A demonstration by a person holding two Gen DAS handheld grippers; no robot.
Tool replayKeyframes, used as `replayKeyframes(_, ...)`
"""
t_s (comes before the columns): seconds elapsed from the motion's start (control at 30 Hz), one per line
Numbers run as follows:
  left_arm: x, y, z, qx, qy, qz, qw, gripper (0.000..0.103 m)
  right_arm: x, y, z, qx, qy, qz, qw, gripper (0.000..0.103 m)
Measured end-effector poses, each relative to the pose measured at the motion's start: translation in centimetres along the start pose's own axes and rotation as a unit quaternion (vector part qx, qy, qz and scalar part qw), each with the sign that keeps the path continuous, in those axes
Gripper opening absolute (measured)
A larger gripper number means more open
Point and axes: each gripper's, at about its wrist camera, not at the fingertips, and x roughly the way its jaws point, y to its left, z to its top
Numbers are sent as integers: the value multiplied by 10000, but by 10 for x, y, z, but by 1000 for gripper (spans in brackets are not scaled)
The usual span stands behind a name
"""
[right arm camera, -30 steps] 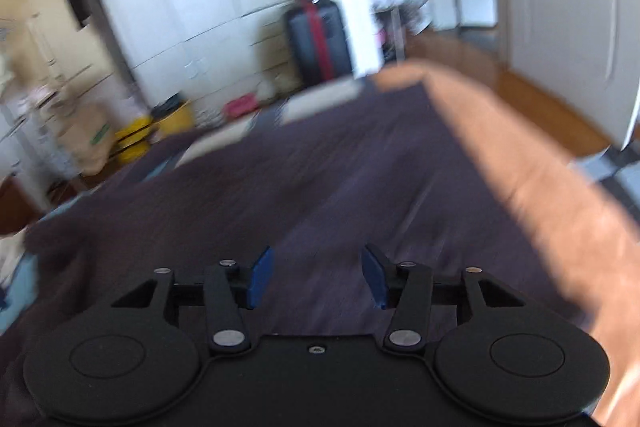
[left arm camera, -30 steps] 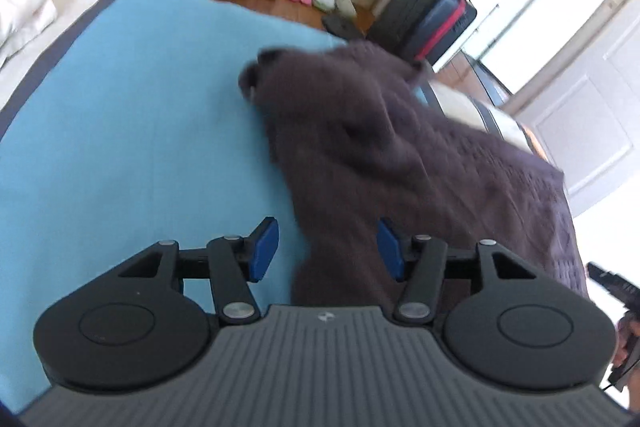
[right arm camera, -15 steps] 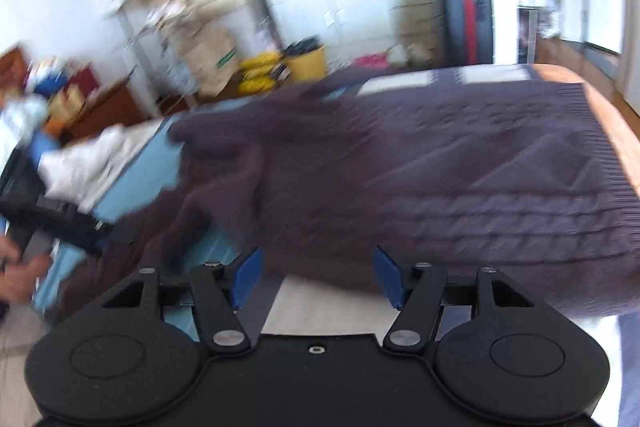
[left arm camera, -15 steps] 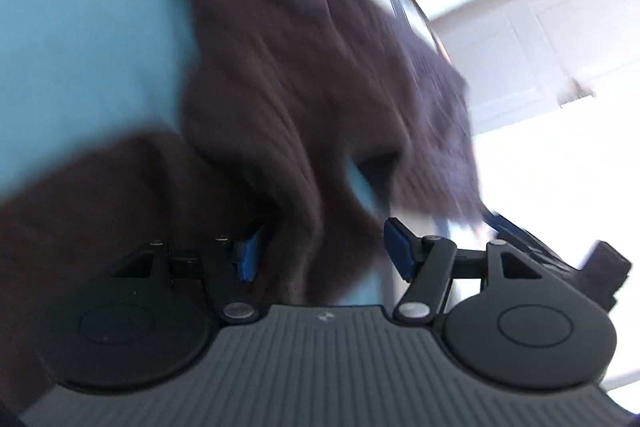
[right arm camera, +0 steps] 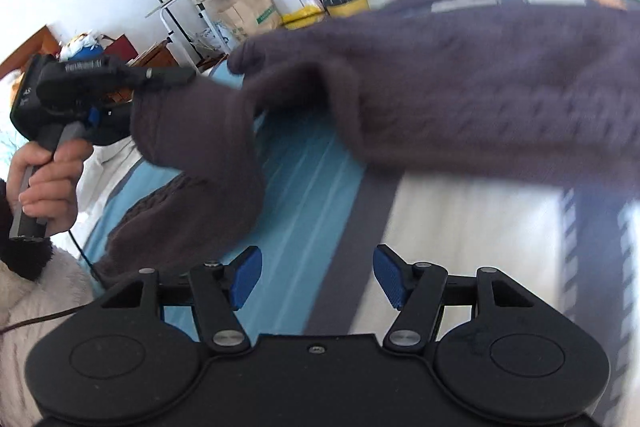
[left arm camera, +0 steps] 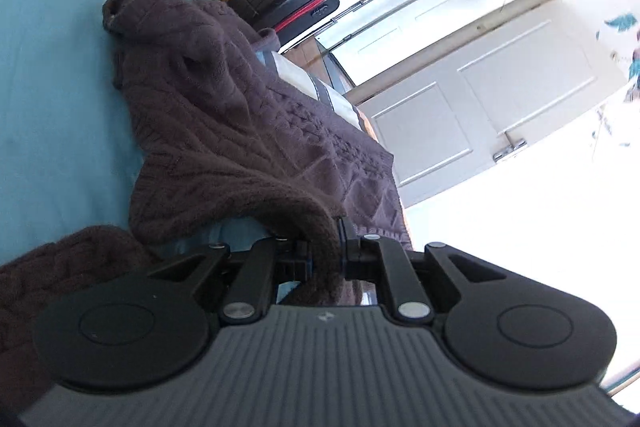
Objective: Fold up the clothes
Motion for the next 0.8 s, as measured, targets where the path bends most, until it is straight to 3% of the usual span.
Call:
replayKeyframes(0.17, -5, 7, 2, -79, 25, -147, 9999, 10, 39, 33, -3, -11, 6, 215, 9998, 72)
replayKeyframes(0.27, -13, 1, 5, 71, -122, -287, 9995, 10, 71, 43, -9, 351, -353, 42, 9988, 84)
replayKeyframes(0.3, -16, -1, 7, 96, -190, -331, 9992, 10, 75, 48, -12, 463, -648, 82, 9968, 84)
replayKeyframes(0.33, -21, 0, 8, 85, -272, -361, 9989, 10, 79, 52, -15, 572, -918, 198, 9939, 77)
replayKeyframes(0.37, -26, 1, 9, 74, -355, -391, 9986, 10, 83, 53, -17, 687, -1004, 799, 9893, 28)
replayKeyframes(0.4, -31, 2, 10, 64, -438, -421, 9981, 10, 89, 54, -20, 980, -983, 1294, 9818, 11)
replayKeyframes(0.47, -40, 4, 12, 42, -603, -480, 9970, 10, 94, 60, -31, 1471, -1139, 1541, 9704, 11)
replayKeyframes(0.6, -57, 9, 14, -60, -868, -602, 9944, 10, 68, 73, -35, 1159, -1427, 1040, 9774, 10)
replayKeyframes(0.7, -55, 4, 5, -95, -796, -680, 9945, 10, 25, 77, -15, 575, -1683, 503, 9828, 9)
replayKeyframes(0.8, -44, -22, -12, 231, -601, -523, 9966, 10, -27, 81, 7, -6, -2110, -146, 9774, 9)
